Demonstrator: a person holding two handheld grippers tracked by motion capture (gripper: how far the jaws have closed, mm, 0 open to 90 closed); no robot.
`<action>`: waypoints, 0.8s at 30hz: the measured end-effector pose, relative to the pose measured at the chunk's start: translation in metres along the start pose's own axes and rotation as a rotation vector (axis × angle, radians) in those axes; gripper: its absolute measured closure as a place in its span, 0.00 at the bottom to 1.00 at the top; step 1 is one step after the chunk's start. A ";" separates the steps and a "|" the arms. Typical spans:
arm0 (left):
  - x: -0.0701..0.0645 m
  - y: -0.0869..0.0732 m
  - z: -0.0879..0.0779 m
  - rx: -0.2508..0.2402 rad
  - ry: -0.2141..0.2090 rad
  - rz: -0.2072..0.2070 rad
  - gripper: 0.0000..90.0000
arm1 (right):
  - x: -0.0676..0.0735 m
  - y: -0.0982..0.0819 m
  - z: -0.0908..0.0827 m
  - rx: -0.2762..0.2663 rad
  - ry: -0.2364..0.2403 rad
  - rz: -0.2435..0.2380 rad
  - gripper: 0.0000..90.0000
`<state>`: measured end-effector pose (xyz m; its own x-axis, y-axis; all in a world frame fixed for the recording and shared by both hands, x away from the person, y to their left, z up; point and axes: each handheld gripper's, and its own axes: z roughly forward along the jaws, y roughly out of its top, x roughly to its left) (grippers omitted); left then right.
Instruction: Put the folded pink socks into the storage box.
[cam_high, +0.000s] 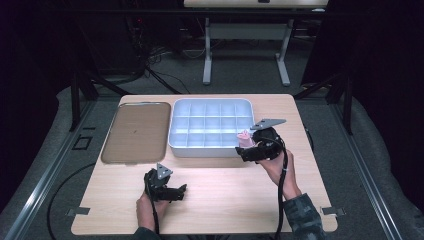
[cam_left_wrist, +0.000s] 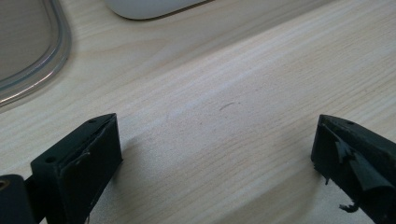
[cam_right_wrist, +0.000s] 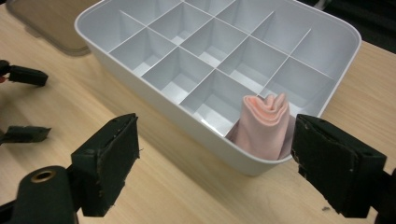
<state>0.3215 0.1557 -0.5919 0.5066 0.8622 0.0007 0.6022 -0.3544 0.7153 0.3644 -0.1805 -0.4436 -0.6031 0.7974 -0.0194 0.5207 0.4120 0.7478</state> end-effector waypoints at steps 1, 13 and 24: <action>0.000 0.000 0.000 0.000 0.000 0.000 0.02 | 0.002 -0.003 -0.002 0.000 0.000 -0.005 0.15; 0.000 0.000 0.000 -0.001 0.001 0.001 0.02 | 0.002 -0.063 -0.009 0.015 -0.034 0.025 0.07; 0.000 0.000 0.000 -0.001 0.002 0.003 0.02 | -0.020 -0.131 -0.011 0.038 -0.090 0.145 0.05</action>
<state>0.3213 0.1555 -0.5919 0.5068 0.8620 0.0042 0.6000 -0.3563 0.7163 0.3016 -0.2554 -0.5336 -0.4648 0.8851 0.0260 0.6213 0.3050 0.7218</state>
